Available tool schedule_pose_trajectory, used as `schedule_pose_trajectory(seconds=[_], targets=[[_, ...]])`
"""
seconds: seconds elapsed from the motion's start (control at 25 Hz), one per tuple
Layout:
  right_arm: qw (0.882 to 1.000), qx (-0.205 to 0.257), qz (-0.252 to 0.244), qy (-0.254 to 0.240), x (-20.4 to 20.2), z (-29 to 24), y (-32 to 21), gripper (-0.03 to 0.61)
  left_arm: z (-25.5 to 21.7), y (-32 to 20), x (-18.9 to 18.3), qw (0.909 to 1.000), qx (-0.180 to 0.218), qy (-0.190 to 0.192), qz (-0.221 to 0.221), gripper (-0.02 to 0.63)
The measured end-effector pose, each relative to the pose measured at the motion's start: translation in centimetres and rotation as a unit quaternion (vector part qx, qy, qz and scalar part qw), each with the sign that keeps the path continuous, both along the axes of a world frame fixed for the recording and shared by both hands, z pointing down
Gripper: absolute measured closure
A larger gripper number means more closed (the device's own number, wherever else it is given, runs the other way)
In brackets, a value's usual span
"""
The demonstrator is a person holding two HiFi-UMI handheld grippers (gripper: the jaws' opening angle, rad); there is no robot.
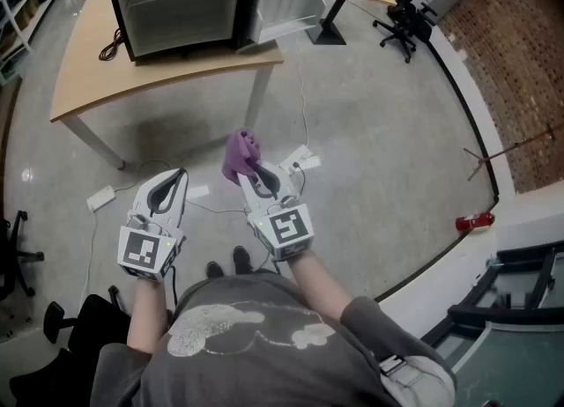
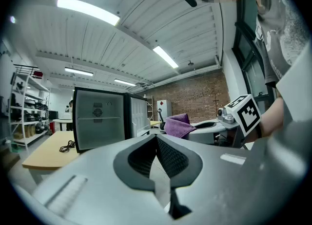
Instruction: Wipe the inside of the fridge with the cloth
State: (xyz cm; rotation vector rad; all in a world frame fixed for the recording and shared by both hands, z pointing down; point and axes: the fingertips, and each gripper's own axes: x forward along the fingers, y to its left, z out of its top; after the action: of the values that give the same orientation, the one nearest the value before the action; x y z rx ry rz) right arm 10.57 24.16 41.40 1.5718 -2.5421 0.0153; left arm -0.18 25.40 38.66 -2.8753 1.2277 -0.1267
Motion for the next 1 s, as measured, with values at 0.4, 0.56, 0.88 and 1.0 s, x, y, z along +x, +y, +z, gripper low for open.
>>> schedule_pose_trajectory(seconds=[0.4,0.56,0.88,1.0], targets=[[1.000,0.009,-0.008,-0.001,-0.1,-0.5,-0.4,0.538,-0.8,-0.8,-0.6,0.9993,-0.013,0.008,-0.035,0.596],[1.000,0.003,-0.013,0.001,0.0,-0.2,-0.6,0.538,-0.7,-1.0,-0.5,0.9992,-0.014,0.006,-0.036,0.596],[0.999,0.005,-0.032,-0.021,0.9,-0.2,-2.2,0.538,-0.9,-2.1,-0.2,0.9981,-0.007,0.007,-0.061,0.596],[0.999,0.013,-0.042,-0.026,1.4,-0.3,-3.3,0.538,-1.1,-3.0,0.4,0.9975,0.000,0.008,-0.071,0.596]])
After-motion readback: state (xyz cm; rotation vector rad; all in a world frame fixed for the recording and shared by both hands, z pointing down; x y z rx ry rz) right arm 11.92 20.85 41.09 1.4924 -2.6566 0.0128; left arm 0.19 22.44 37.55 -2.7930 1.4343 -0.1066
